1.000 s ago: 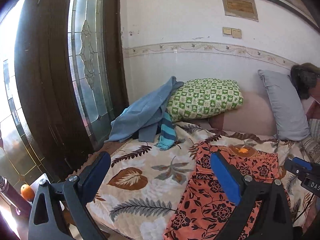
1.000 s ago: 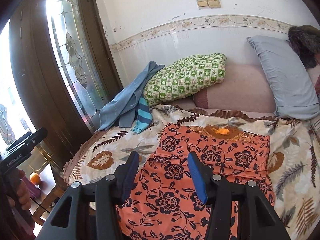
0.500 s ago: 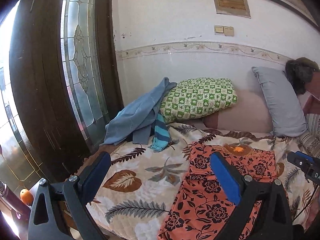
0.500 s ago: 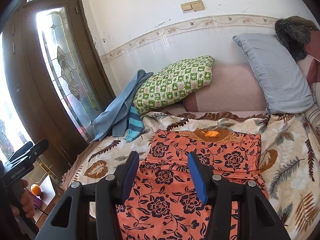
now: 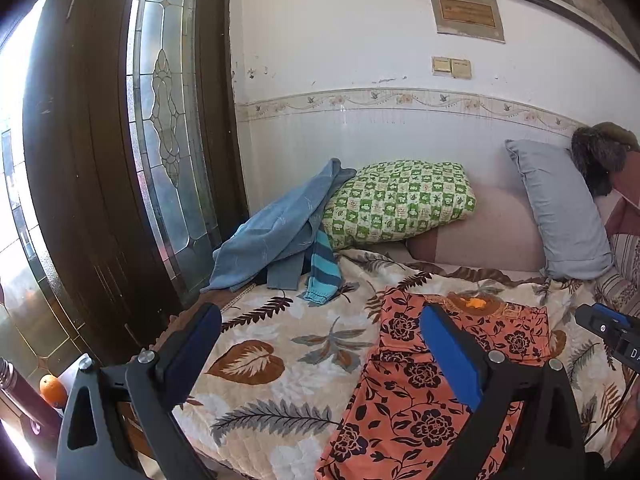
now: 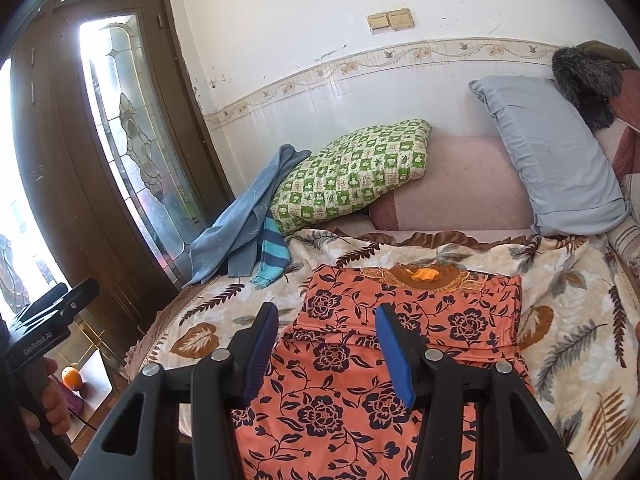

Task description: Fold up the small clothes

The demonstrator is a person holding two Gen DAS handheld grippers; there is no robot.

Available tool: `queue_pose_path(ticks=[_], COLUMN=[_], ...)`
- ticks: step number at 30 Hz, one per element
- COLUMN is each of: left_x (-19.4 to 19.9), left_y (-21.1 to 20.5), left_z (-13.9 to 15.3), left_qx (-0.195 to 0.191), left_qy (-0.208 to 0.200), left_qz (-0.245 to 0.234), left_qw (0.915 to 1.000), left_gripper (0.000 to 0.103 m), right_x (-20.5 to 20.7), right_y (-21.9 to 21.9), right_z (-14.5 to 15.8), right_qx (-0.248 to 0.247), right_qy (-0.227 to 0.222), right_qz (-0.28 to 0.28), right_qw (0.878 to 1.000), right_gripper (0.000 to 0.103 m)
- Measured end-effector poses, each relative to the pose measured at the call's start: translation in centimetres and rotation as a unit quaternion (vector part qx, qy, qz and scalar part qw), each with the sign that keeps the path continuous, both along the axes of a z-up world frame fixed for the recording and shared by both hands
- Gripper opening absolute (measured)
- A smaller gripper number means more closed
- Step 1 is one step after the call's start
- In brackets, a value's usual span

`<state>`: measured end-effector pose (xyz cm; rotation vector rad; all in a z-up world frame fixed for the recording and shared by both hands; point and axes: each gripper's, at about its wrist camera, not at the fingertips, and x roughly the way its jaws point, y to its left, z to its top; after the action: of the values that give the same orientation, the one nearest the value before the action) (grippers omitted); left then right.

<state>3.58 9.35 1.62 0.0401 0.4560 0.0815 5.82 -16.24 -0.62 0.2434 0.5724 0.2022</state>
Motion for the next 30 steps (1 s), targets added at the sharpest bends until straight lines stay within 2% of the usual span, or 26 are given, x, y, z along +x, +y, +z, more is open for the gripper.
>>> queue_pose_path(ticks=[26,28,30], left_x=[-0.1,0.5,1.7], left_y=[-0.7,-0.4,0.0], left_z=[-0.3,-1.2,-3.2], left_qx=[-0.002,-0.014,-0.026], left_qy=[0.001,0.014,0.052], left_qz=[-0.008,-0.026,-0.054], left_qw=[1.0000,0.9995,0.9969], left_gripper=[0.100,0.100,0.100], right_x=[-0.8,-0.8,-1.0], right_y=[-0.2,-0.6,-1.6], right_z=[0.8,0.5,-0.2], right_qx=[-0.002,-0.001,-0.006], right_qy=[-0.010,-0.003,0.012], right_qz=[-0.010,-0.011,-0.013], right_qw=[1.000,1.000,1.000], right_gripper=[0.054,0.054,0.054])
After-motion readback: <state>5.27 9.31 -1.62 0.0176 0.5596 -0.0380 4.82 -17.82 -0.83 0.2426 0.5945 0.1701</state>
